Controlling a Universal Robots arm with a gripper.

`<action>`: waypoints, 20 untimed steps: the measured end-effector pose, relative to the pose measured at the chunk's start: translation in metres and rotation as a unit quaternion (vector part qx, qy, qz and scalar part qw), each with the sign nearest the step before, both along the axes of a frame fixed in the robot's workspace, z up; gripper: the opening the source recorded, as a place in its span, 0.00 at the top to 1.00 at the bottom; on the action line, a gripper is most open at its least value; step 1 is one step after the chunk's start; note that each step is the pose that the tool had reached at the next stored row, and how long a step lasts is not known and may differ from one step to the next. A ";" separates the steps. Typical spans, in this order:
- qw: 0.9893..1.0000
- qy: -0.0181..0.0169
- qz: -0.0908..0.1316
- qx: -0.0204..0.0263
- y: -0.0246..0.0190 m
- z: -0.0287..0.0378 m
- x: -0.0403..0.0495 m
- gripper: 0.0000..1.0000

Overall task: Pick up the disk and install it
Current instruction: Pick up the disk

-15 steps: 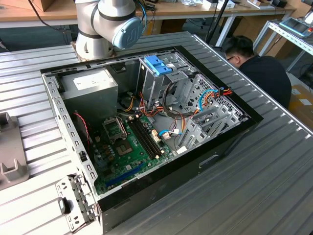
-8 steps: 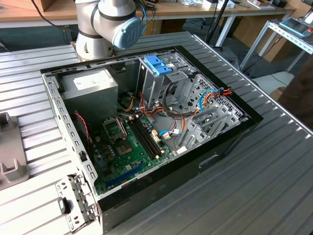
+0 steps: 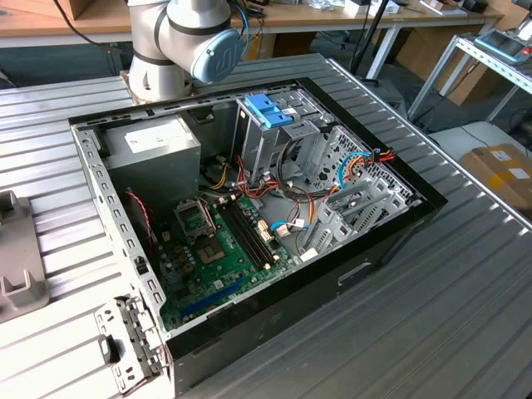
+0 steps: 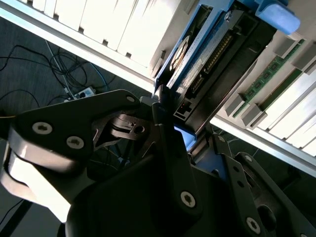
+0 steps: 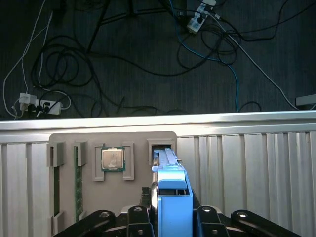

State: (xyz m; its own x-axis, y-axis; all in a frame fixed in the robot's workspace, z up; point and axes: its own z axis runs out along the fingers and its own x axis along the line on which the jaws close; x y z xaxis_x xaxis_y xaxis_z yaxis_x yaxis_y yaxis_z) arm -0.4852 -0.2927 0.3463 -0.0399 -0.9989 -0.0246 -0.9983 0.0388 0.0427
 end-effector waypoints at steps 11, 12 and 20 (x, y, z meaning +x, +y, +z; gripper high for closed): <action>1.000 0.000 0.000 0.000 0.0000 0.0032 0.0000 0.63; 1.000 0.000 0.000 0.000 0.0000 0.0033 0.0000 0.63; 1.000 0.000 0.000 0.000 0.0000 0.0071 0.0000 0.63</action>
State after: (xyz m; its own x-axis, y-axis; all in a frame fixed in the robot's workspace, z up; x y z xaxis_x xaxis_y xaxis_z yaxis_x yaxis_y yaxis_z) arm -0.4852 -0.2927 0.3534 -0.0399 -0.9989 -0.0246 -0.9983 0.0388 0.0427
